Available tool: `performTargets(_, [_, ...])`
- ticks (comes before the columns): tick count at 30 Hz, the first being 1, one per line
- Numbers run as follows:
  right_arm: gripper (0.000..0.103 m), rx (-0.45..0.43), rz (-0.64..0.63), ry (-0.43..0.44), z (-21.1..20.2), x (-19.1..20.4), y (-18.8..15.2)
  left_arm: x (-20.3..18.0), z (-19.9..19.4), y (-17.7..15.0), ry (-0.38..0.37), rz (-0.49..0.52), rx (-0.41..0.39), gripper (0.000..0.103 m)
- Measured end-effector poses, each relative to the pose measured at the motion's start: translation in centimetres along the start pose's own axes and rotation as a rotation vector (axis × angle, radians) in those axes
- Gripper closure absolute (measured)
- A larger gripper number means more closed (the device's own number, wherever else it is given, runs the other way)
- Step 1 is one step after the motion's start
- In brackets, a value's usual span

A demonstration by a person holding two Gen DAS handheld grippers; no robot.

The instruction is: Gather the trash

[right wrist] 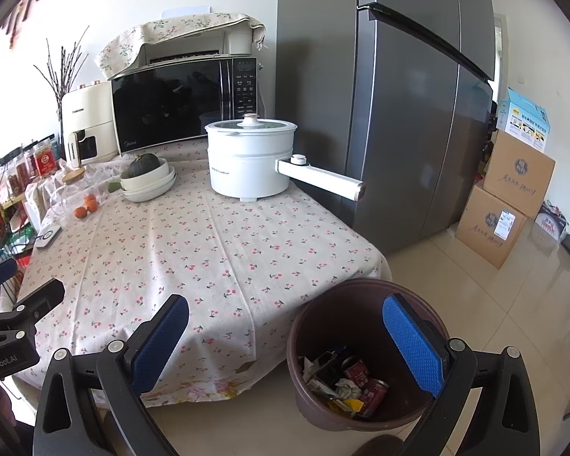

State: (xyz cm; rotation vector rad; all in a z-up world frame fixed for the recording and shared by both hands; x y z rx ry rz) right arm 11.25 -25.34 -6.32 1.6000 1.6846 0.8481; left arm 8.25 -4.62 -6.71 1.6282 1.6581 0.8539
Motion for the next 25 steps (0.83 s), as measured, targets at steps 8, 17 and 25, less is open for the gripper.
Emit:
performTargets(8, [0.000, -0.004, 0.009, -0.005, -0.08, -0.13, 0.12, -0.06, 0.05, -0.10, -0.004, -0.006, 0.004, 0.000])
performTargets(17, [0.000, -0.003, 0.009, -0.006, -0.05, -0.12, 0.08, -0.12, -0.11, -0.09, -0.008, -0.009, 0.002, 0.000])
performTargets(25, [0.000, -0.020, 0.017, -0.011, -0.25, -0.14, 0.30, -0.42, 0.23, -0.37, -0.033, -0.008, 0.037, 0.000])
Point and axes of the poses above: each gripper's, at about its wrist camera, not at the fingertips, and z roughly the way its jaws point, x to its left, y to its top, the point moved 10 cm from there along z, roughly the way its jaws point, and after that the axes turned 3 degrees about -y, right-handed, at the moved point
